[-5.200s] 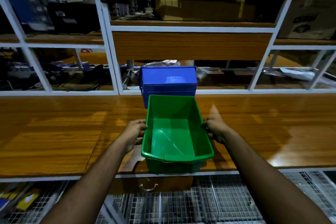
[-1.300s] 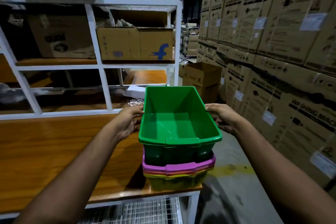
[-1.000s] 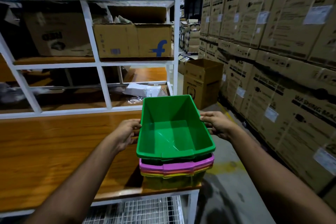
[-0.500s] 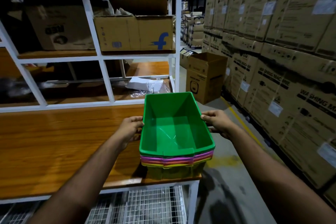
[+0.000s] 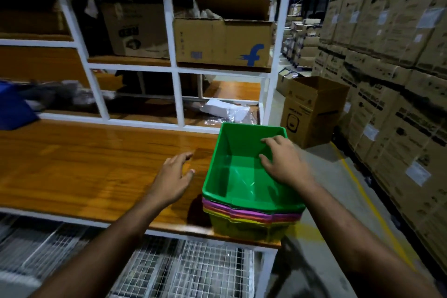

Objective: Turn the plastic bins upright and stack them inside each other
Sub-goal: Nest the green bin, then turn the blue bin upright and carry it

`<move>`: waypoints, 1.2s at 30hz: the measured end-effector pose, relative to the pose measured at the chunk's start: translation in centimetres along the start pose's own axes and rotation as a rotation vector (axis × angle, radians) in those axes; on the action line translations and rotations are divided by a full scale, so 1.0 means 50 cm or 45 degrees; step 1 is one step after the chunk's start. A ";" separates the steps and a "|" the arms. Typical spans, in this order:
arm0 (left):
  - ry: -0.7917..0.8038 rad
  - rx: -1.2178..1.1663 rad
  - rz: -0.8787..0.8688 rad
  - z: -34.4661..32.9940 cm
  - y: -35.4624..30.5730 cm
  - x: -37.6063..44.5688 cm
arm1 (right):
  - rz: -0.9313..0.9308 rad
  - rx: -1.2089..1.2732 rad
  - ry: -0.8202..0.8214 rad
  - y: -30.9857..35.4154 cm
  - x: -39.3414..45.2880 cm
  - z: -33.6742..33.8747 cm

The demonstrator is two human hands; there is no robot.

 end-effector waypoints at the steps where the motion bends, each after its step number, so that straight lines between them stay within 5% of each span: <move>1: -0.031 0.061 -0.031 0.013 0.010 -0.013 | 0.079 -0.049 0.021 0.032 0.007 -0.010; 10: -0.217 0.387 0.123 0.219 0.266 -0.141 | 0.557 -0.243 0.193 0.397 0.071 -0.180; 28: -0.313 0.753 0.486 0.712 0.955 -0.354 | 0.896 -0.184 0.270 1.220 0.134 -0.590; 36: -0.386 0.806 0.591 0.886 1.203 -0.316 | 1.076 -0.132 0.293 1.541 0.264 -0.768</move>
Point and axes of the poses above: each hand's wrist, its own x-axis towards the middle knuckle, its own z-axis out of the back of the hand, y = z × x, the point moved 4 cm from there along x, towards the middle knuckle, and after that the axes turned 5 degrees about z, right-handed, at the moved point
